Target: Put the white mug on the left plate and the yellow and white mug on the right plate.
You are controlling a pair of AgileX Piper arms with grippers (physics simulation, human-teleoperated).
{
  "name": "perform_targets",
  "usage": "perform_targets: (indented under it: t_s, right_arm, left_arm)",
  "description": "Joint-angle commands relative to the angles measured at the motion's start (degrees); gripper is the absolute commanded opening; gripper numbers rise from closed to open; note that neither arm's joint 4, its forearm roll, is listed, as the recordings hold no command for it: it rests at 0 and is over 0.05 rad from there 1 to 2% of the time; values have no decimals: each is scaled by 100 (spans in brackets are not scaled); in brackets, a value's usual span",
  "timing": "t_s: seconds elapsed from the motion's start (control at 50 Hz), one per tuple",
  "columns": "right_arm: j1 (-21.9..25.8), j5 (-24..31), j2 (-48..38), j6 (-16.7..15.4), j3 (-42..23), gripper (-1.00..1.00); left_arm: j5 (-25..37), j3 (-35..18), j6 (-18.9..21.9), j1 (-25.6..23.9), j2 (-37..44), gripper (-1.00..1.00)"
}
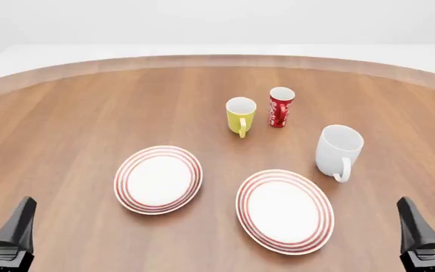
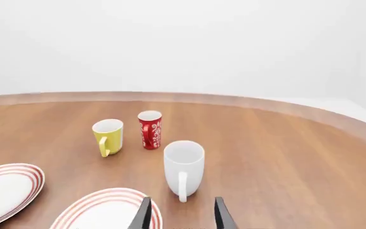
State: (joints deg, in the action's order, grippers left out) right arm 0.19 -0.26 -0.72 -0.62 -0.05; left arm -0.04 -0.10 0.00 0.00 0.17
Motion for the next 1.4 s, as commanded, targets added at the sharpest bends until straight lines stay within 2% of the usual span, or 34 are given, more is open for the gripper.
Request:
perform_targets:
  t_s: [0.02, 0.2, 0.32, 0.42, 0.56, 0.68, 0.78, 1.24, 1.4]
  right_arm:
    - [91, 32, -65, -115, -11, 100]
    - [205, 23, -79, 15, -14, 100]
    - [192, 70, -48, -76, -40, 100]
    - [218, -150, -347, -127, -71, 100]
    - [294, -939, -1300, -228, -192, 100]
    - [283, -1411, -1845, -175, -204, 100]
    - [313, -1761, -2310, -250, -315, 100]
    - [146, -4189, -5127, -371, -338, 100]
    - [107, -4672, -5787, -369, -414, 100]
  left_arm:
    - [-7, -15, 0, 0, 26, 100]
    - [-7, -15, 0, 0, 26, 100]
    - [-7, -15, 0, 0, 26, 100]
    - [-7, -15, 0, 0, 26, 100]
    - [-7, -15, 0, 0, 26, 100]
    - [-7, -15, 0, 0, 26, 100]
    - [-7, -15, 0, 0, 26, 100]
    - [-7, -15, 0, 0, 26, 100]
    - [-7, -15, 0, 0, 26, 100]
